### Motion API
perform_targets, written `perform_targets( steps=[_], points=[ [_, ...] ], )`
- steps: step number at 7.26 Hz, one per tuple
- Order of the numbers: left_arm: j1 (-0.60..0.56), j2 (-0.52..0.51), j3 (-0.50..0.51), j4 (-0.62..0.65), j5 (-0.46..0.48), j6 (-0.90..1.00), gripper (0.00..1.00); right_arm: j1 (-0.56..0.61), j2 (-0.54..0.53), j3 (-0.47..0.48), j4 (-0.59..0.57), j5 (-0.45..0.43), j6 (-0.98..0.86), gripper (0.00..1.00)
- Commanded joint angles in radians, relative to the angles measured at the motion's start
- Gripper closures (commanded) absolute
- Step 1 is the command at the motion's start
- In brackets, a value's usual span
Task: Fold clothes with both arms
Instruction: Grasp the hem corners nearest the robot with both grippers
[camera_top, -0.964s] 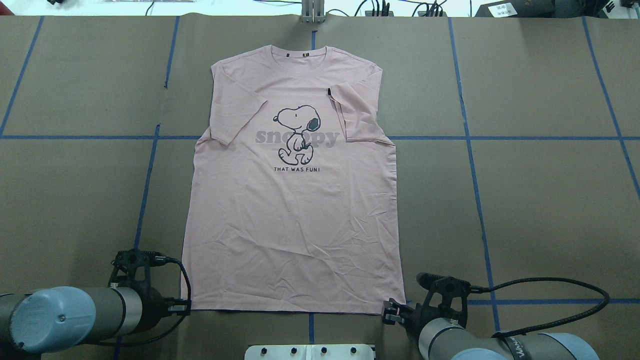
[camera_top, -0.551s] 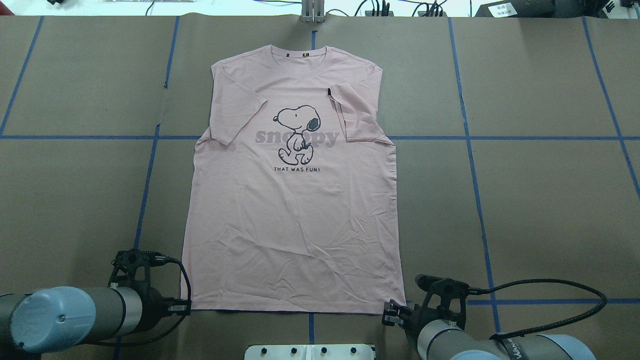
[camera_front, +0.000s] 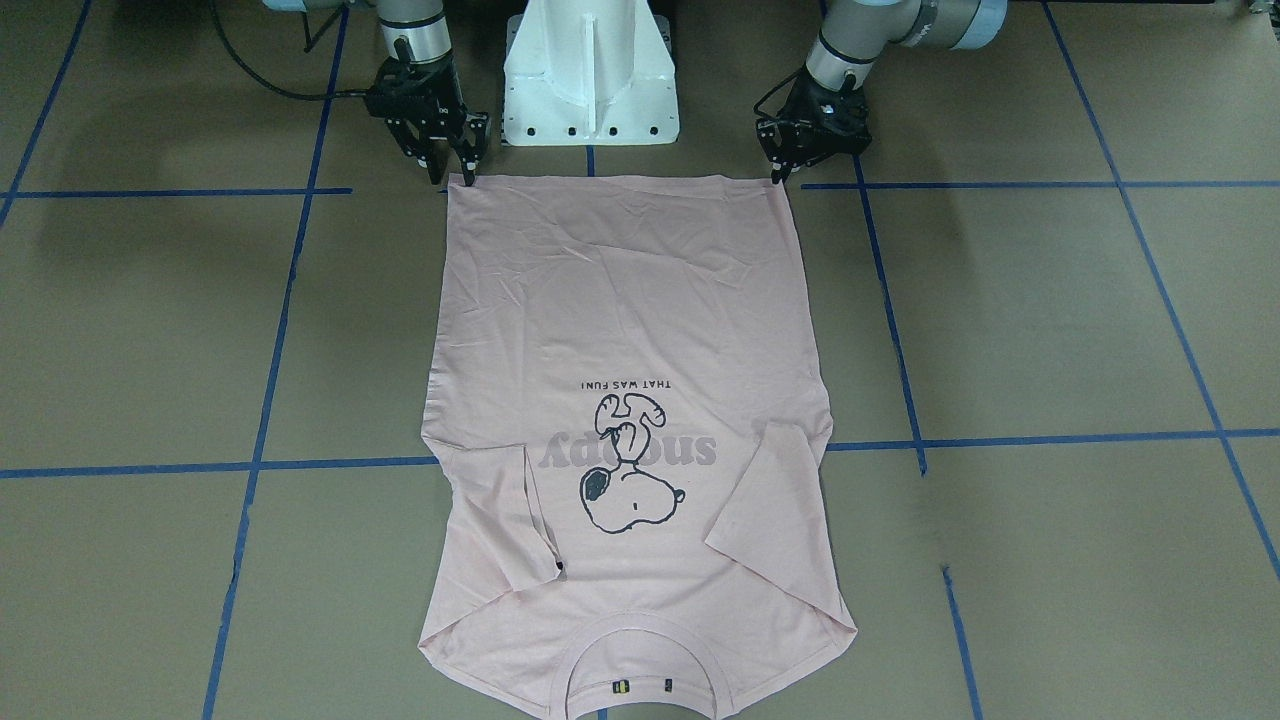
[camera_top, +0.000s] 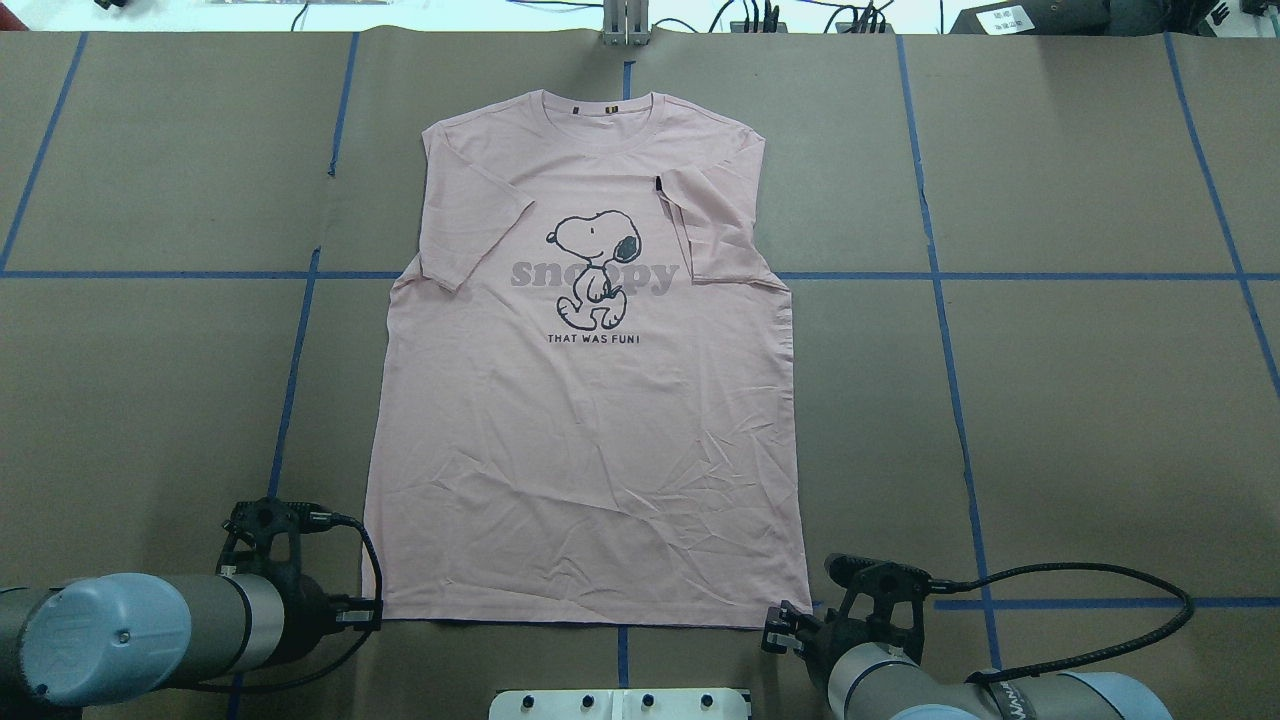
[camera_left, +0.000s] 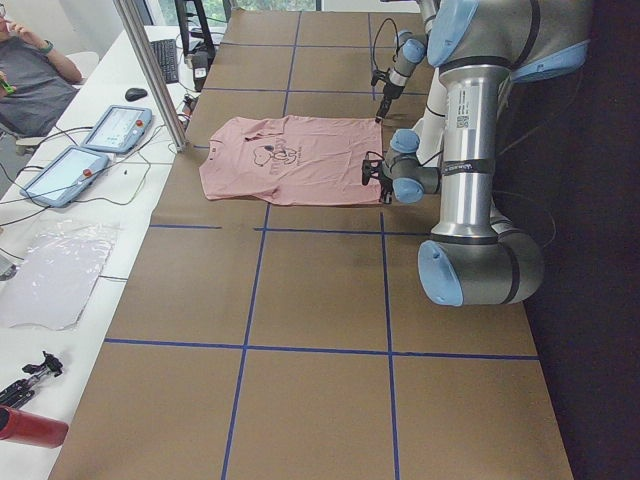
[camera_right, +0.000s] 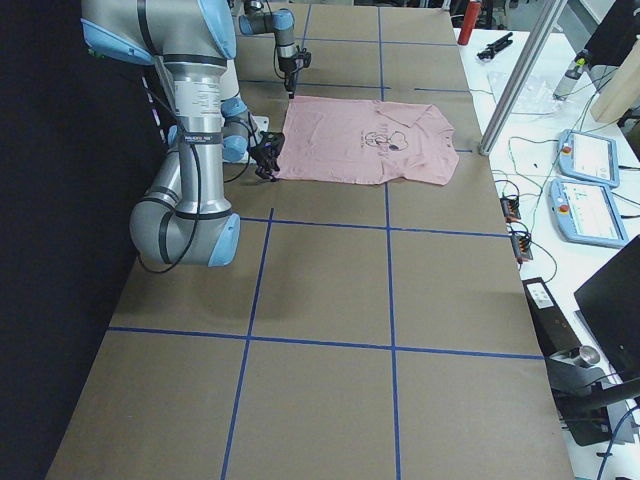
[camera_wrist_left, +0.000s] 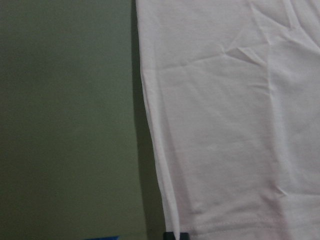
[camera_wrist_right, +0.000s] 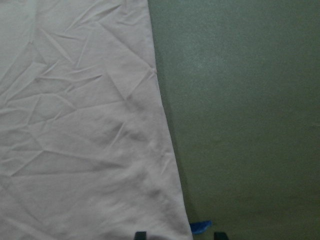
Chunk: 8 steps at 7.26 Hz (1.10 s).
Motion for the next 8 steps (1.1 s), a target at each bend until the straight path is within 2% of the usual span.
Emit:
perform_targets(
  steps=[1, 3, 4, 5, 8],
  points=[
    [0.000, 0.000, -0.002, 0.000, -0.001, 0.000, 1.00, 0.001, 0.013, -0.012, -0.001, -0.004, 0.001, 0.46],
    [0.000, 0.000, -0.002, 0.000, -0.001, 0.000, 1.00, 0.001, 0.013, -0.018, 0.000, -0.004, 0.002, 0.62],
    [0.000, 0.000, -0.004, 0.000, -0.001, 0.000, 1.00, 0.002, 0.014, -0.016, 0.000, -0.004, 0.008, 0.90],
    [0.000, 0.000, -0.005, 0.000, -0.001, 0.000, 1.00, 0.002, 0.025, -0.018, 0.000, -0.006, 0.015, 1.00],
    [0.000, -0.005, -0.020, 0.000, -0.003, 0.000, 1.00, 0.007, 0.028, -0.009, -0.001, -0.006, 0.010, 1.00]
  ],
)
